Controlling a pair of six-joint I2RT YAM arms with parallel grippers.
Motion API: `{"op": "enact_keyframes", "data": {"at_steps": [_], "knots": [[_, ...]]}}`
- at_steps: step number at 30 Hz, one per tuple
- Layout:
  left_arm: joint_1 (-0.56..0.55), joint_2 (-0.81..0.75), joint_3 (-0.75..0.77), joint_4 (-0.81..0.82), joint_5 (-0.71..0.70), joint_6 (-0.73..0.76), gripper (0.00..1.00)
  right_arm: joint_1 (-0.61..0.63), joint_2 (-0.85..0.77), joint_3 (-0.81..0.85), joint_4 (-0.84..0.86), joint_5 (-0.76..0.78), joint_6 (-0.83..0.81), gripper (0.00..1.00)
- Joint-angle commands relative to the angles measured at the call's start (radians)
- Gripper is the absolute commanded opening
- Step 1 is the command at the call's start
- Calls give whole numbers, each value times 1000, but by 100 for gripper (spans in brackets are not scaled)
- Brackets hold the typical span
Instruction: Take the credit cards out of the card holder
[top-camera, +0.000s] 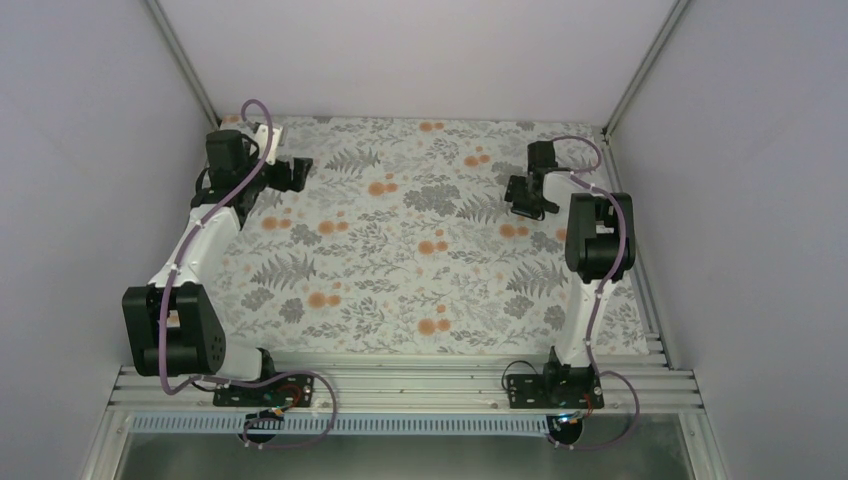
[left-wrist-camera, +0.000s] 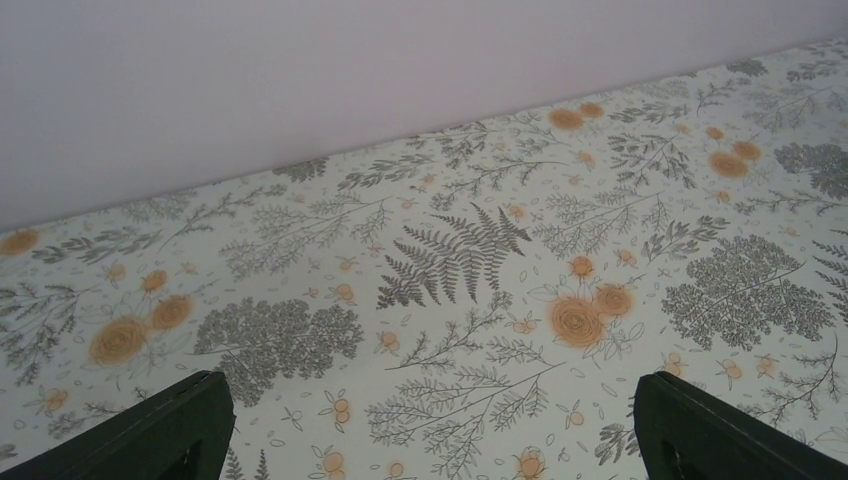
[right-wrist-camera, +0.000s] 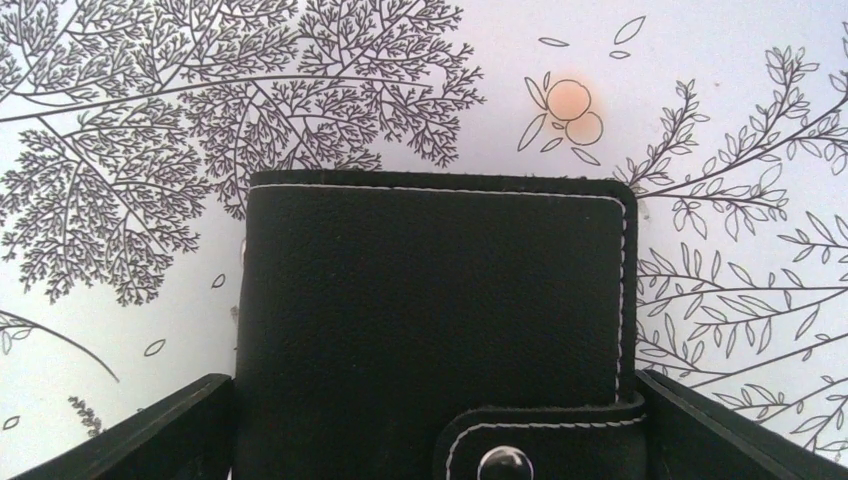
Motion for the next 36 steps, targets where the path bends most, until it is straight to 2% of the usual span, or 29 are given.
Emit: {"op": "enact_keyframes", "data": {"at_steps": [1,5,7,13,17,22,26,31,36], "knots": [[-5,-23,-2,-9,28,5,100,1,32,-37,-48,-19,14,92],[-6,-20,3,-15,42,6,100,0,16,-57,-47,-16,5,75],[-8,-16,8,-26,58,14,100,1,8,-61,-50,-15,-1,71],[-21,11,43,-81,86,42,100,20,-87,-94,-16,-81,-16,67],[-28,37,121,-167,101,56,100,75,-221,-124,52,-167,-24,65],[-69,23,228,-253,226,30,99,232,-408,-167,220,-281,5,63],[-137,23,308,-309,327,-20,96,417,-518,-171,394,-327,20,62],[-188,40,392,-335,454,-122,100,592,-543,-123,530,-357,-22,63],[-193,-3,384,-293,511,-169,100,679,-519,-47,514,-359,-82,63]]}}
